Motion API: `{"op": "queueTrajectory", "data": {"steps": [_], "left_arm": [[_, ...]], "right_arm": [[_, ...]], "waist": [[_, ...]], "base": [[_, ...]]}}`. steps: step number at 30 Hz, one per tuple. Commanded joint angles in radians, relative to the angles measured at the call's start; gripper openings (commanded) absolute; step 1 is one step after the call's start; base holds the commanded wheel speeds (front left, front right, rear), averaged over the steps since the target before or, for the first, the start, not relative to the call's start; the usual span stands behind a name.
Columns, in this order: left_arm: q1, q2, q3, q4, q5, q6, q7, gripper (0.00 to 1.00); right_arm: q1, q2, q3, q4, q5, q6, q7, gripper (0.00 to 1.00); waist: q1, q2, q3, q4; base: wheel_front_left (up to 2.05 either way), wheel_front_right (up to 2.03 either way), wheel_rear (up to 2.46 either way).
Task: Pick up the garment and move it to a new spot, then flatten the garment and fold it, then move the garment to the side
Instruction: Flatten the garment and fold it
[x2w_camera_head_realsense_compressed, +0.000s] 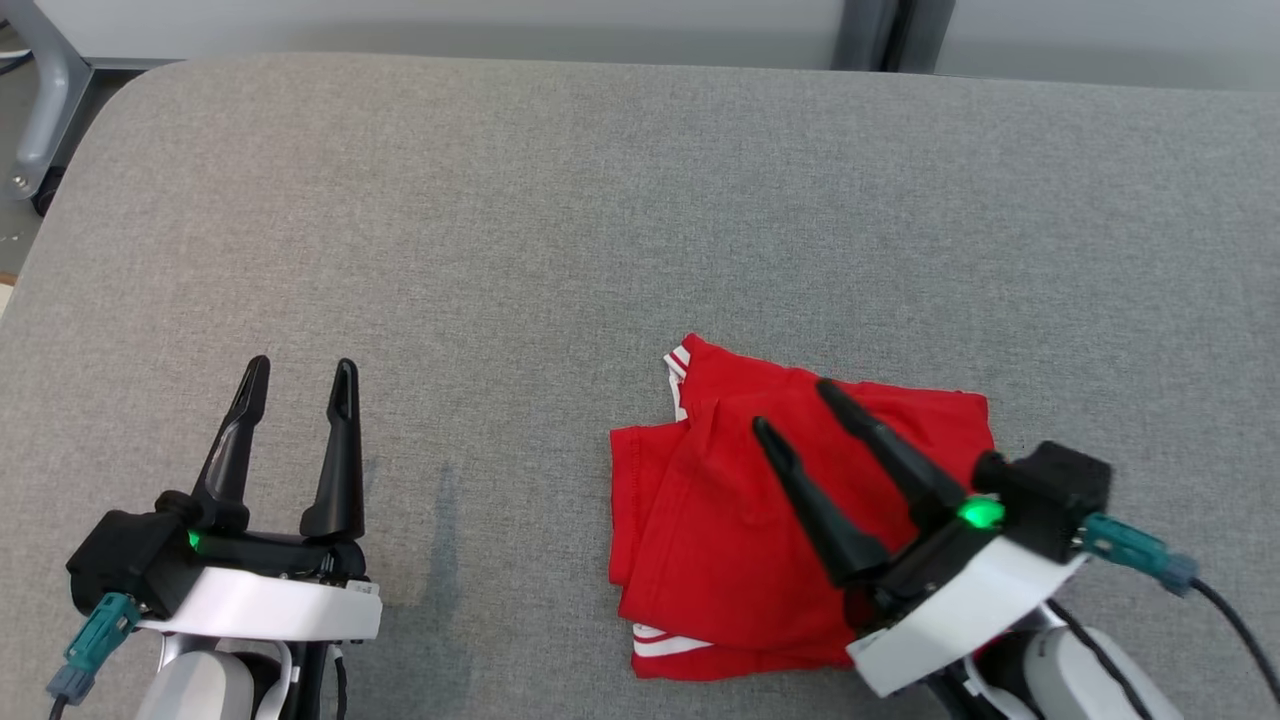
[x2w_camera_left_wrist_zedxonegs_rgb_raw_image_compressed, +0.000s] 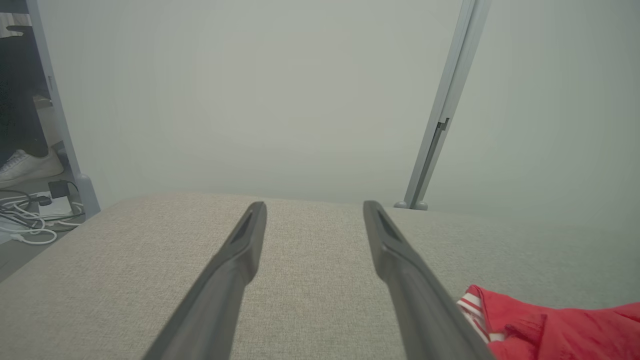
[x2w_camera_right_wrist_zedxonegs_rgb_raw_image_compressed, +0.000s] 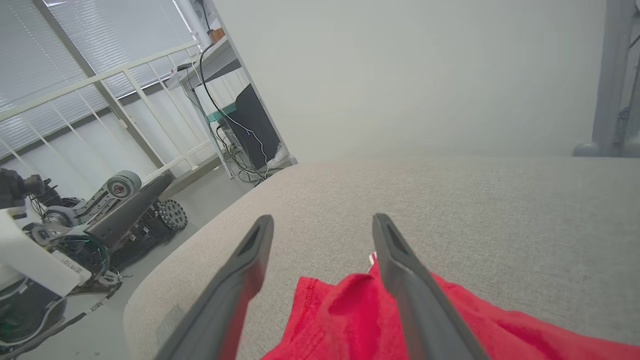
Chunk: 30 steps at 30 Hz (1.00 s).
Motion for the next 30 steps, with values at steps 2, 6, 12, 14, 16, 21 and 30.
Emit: {"op": "queueTrajectory", "data": {"steps": [2, 6, 12, 14, 16, 21, 30], "left_arm": [[0.006, 0.002, 0.006, -0.001, -0.004, 0.008, -0.005, 1.00], [0.018, 0.006, 0.008, -0.003, -0.004, 0.010, -0.003, 1.00], [0.032, 0.018, 0.006, -0.015, -0.008, 0.018, 0.014, 1.00], [0.036, 0.023, 0.008, -0.020, -0.010, 0.019, 0.019, 1.00], [0.038, 0.028, 0.010, -0.024, -0.012, 0.022, 0.024, 1.00], [0.055, 0.033, 0.011, -0.029, -0.016, 0.024, 0.029, 1.00], [0.106, 0.048, -0.004, -0.011, -0.020, 0.017, 0.048, 1.00]], "right_arm": [[0.024, 0.000, -0.055, -0.034, -0.021, 0.000, -0.026, 1.00], [0.057, 0.006, -0.183, -0.081, -0.059, 0.000, -0.070, 1.00], [0.121, 0.008, -0.407, -0.128, -0.149, 0.000, -0.111, 1.00], [0.142, 0.008, -0.459, -0.134, -0.170, 0.000, -0.107, 1.00], [0.162, 0.002, -0.503, -0.133, -0.191, 0.000, -0.102, 1.00], [0.216, -0.006, -0.563, -0.124, -0.218, 0.000, -0.093, 1.00], [0.280, -0.018, -0.560, -0.082, -0.215, 0.000, -0.096, 1.00]], "waist": [[0.0000, 0.0000, -0.006, -0.005], [0.0000, 0.0000, -0.020, -0.019], [0.0000, 0.0000, -0.037, -0.041], [0.0000, 0.0000, -0.041, -0.047], [0.0000, 0.0000, -0.047, -0.052], [0.0000, 0.0000, -0.068, -0.059], [0.0000, 0.0000, -0.130, -0.077]], "base": [[0.00, 0.00, 0.00], [0.00, 0.00, 0.00], [0.00, 0.00, 0.00], [0.00, 0.00, 0.00], [0.00, 0.00, 0.00], [0.00, 0.00, 0.00], [0.00, 0.00, 0.00]]}}
